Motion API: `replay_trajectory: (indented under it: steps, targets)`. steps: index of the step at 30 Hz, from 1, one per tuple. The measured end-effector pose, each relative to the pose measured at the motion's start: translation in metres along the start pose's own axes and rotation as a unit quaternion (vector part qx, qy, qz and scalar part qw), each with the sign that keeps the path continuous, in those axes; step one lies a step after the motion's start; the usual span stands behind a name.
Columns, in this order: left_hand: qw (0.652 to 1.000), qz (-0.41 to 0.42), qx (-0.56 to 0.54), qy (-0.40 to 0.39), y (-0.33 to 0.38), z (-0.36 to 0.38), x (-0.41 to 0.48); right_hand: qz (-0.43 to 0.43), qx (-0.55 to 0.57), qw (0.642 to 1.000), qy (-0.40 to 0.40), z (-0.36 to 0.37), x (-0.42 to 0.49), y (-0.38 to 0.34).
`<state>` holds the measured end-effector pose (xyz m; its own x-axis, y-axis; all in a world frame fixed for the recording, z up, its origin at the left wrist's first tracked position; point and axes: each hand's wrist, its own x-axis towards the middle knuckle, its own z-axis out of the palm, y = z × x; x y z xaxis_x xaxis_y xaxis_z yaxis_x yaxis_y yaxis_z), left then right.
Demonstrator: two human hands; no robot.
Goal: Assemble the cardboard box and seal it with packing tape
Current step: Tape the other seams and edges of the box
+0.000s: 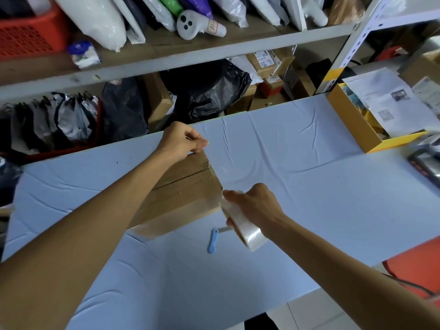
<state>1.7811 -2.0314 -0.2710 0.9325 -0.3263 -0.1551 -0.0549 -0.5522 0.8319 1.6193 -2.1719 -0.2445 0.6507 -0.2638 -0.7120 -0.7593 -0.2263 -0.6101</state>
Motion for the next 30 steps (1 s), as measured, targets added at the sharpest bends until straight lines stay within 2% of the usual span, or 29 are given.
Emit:
replay_trajectory:
  steps: [4,12,19,24,26,28,30]
  targets:
    - [0.999,0.009,0.027,0.024,0.0,-0.001,0.002,0.002,0.0,1.0,-0.011,0.0,0.001,-0.003]
    - [0.999,-0.014,0.033,0.008,-0.011,-0.003,0.005,0.006,-0.002,1.0,-0.011,0.004,0.007,-0.001]
    - [0.992,-0.112,0.033,-0.053,-0.023,-0.002,0.01,0.002,-0.028,1.0,-0.004,0.007,0.015,0.004]
    - [0.979,-0.144,0.127,-0.063,-0.016,-0.004,0.008,0.007,-0.04,0.999,-0.007,0.006,0.016,0.008]
    - [0.983,-0.114,0.139,-0.027,-0.012,-0.007,0.002,0.006,-0.04,0.999,-0.009,0.006,0.015,0.01]
    - [0.995,-0.011,0.103,-0.007,-0.009,-0.007,-0.006,0.005,-0.03,0.999,-0.012,0.006,0.016,0.013]
    - [0.995,0.075,0.058,-0.03,-0.002,-0.007,-0.013,0.007,-0.017,1.0,-0.015,0.007,0.018,0.014]
